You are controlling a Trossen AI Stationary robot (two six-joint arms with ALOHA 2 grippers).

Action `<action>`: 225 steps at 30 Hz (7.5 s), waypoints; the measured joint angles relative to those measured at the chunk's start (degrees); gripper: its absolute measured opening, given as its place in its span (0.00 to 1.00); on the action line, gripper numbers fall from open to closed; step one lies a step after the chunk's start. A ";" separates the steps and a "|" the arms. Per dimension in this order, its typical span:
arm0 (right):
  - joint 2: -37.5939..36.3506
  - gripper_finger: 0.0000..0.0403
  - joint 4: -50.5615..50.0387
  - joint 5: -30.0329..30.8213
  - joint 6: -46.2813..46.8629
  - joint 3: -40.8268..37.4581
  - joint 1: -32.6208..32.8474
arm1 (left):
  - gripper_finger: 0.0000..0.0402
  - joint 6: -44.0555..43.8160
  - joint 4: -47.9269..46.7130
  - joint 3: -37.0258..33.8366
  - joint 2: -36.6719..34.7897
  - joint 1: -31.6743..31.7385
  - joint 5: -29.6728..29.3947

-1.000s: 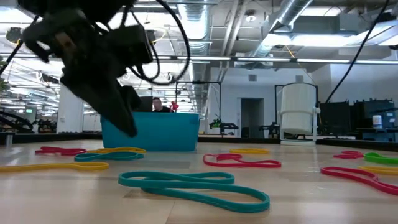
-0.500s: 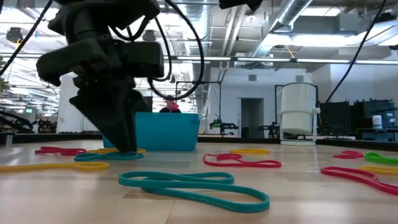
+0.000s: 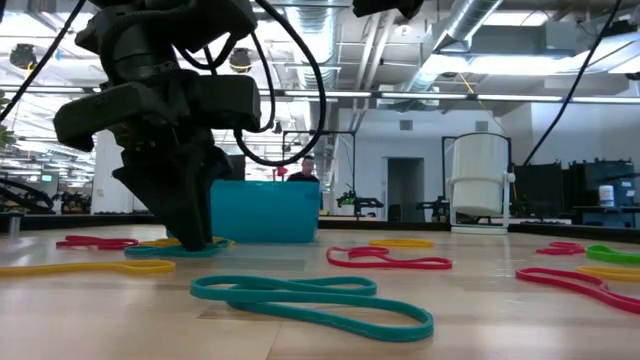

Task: Pick and place items into bin
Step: Put the blue rubber band into the blue bin

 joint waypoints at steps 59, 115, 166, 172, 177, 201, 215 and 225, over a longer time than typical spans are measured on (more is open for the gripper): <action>-0.07 0.19 -6.51 16.50 22.53 -1.92 15.26 | 0.03 24.47 -10.03 15.63 9.75 23.57 -2.81; -1.16 0.19 30.09 -2.94 21.00 -27.62 18.28 | 0.26 -5.68 -2.51 4.71 -22.12 -19.71 -10.24; 43.53 0.18 19.68 -13.20 19.45 5.29 17.60 | 0.26 -15.02 -3.03 2.73 -13.79 -26.90 -8.83; 43.76 0.07 20.18 -10.59 18.02 5.22 17.40 | 0.26 -15.02 -3.05 2.73 -13.79 -26.90 -8.87; 42.71 0.02 20.70 -9.39 17.98 5.01 17.38 | 0.26 -14.99 -3.05 2.73 -13.79 -26.90 -8.89; 16.36 0.00 15.71 11.29 3.24 5.01 -0.36 | 0.26 -15.04 -3.05 2.76 -13.79 -26.90 -10.40; 26.88 0.00 15.26 5.95 8.16 5.09 -5.84 | 0.26 -14.80 -3.25 2.78 -13.79 -26.92 -10.44; 33.89 0.00 13.52 5.89 10.16 5.01 -6.59 | 0.26 -15.45 -4.28 2.80 -13.79 -26.92 -10.44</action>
